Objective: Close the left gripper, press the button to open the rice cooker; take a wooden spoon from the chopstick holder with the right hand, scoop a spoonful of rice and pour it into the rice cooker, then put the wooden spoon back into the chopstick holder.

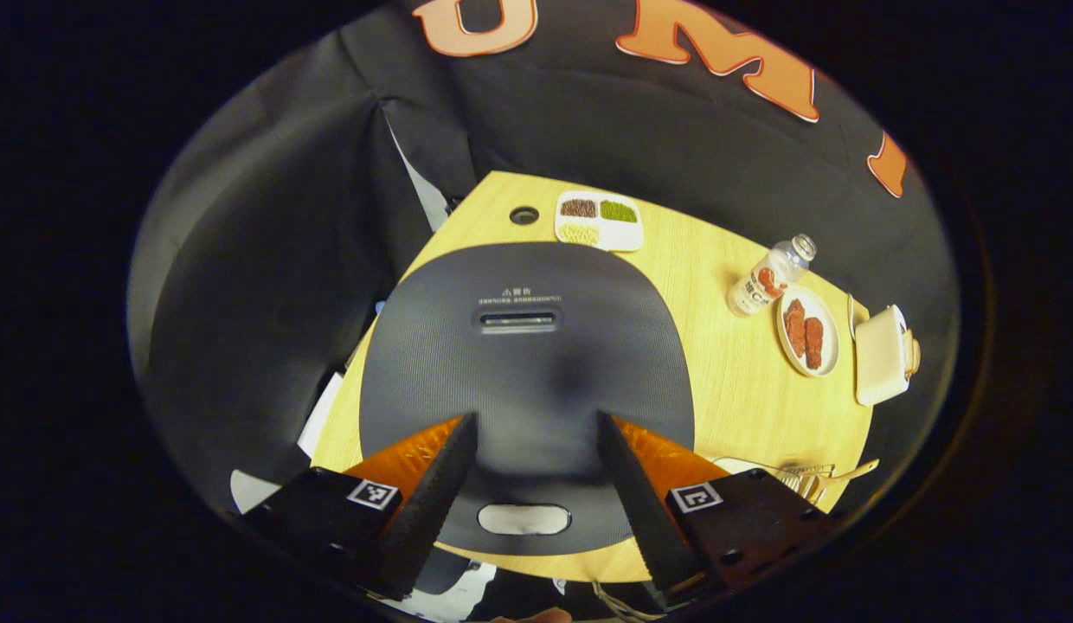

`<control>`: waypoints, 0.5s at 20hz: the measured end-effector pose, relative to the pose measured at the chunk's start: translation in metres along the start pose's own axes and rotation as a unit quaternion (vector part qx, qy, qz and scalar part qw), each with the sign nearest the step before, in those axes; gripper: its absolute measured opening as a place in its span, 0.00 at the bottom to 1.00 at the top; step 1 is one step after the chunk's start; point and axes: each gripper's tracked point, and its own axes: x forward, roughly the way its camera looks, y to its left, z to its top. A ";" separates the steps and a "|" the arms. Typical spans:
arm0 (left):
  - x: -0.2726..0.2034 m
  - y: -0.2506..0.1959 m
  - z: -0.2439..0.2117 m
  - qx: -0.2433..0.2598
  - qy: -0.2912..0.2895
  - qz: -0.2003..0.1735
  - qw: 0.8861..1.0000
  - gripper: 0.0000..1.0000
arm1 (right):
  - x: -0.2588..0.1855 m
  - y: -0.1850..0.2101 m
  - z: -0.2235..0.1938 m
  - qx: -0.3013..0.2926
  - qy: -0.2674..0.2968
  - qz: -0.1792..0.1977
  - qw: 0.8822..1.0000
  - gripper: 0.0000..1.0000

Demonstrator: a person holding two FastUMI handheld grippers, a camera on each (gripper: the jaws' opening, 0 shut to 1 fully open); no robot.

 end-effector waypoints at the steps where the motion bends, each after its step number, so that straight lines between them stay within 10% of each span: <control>1: -0.001 -0.001 0.005 0.012 -0.028 0.000 1.000 1.00 | 0.000 0.005 0.002 0.000 -0.003 0.008 1.000 0.81; 5: -0.039 -0.015 0.026 0.017 -0.154 -0.005 0.988 0.99 | -0.010 0.018 0.037 -0.014 -0.042 0.011 0.999 0.81; 10: -0.164 -0.070 0.050 0.087 -0.356 -0.051 0.929 0.96 | -0.036 0.039 0.093 -0.024 -0.117 0.011 0.993 0.80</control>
